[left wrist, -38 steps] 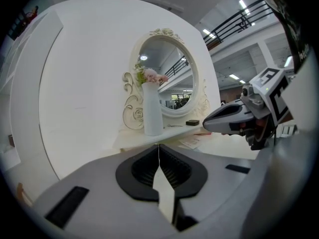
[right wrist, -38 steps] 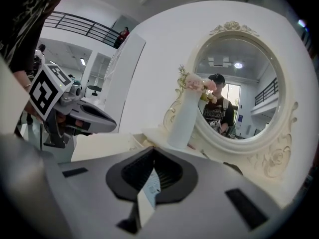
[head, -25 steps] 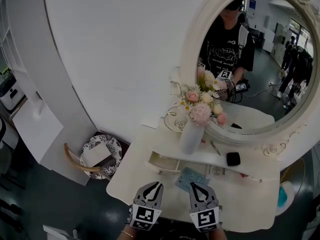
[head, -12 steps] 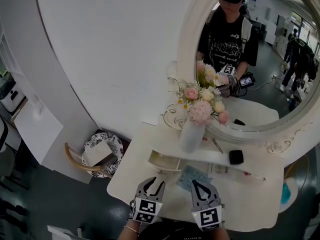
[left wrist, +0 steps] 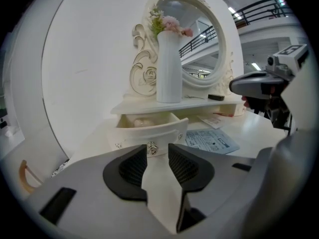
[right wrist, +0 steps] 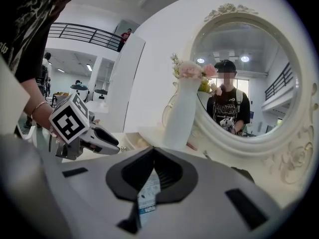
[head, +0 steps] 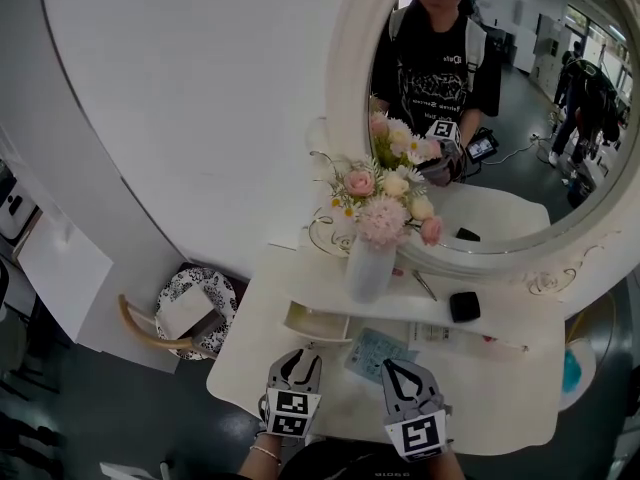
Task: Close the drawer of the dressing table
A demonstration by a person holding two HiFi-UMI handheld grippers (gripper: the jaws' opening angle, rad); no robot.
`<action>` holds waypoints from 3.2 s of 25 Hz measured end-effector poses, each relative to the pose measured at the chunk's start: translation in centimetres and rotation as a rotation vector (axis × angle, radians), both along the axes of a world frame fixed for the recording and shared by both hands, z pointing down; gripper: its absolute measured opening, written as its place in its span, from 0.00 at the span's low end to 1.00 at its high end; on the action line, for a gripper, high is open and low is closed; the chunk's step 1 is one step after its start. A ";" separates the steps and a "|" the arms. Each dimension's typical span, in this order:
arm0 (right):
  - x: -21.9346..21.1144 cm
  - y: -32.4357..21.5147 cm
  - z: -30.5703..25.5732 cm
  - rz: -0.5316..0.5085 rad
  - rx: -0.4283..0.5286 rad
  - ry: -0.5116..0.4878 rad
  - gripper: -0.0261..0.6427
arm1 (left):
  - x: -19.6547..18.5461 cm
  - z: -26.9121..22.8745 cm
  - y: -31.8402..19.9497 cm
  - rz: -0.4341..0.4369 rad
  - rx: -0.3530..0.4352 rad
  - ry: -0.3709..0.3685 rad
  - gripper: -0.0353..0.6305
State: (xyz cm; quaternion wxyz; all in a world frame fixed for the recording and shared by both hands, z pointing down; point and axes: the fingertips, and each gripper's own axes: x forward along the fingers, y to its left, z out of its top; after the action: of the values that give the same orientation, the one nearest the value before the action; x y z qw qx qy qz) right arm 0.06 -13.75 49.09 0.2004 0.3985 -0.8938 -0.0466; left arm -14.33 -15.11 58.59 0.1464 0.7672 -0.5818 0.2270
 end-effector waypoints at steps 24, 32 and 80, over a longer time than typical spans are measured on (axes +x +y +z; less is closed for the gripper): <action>1.2 -0.6 -0.2 0.015 0.003 0.051 0.06 | -0.5 2.1 -2.2 -0.022 -0.089 0.021 0.22; 1.6 -0.7 0.4 0.033 0.006 0.037 0.06 | -0.4 2.4 -2.7 -0.013 -0.088 -0.017 0.21; 2.3 -1.0 0.3 0.059 -0.002 0.056 0.06 | -0.4 2.6 -4.0 -0.005 -0.096 -0.027 0.21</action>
State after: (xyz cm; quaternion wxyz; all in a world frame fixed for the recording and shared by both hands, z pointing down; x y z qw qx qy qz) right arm 2.31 -14.75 49.36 0.2271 0.4231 -0.8757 -0.0508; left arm -14.74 -19.10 61.23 0.1757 0.7549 -0.5739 0.2644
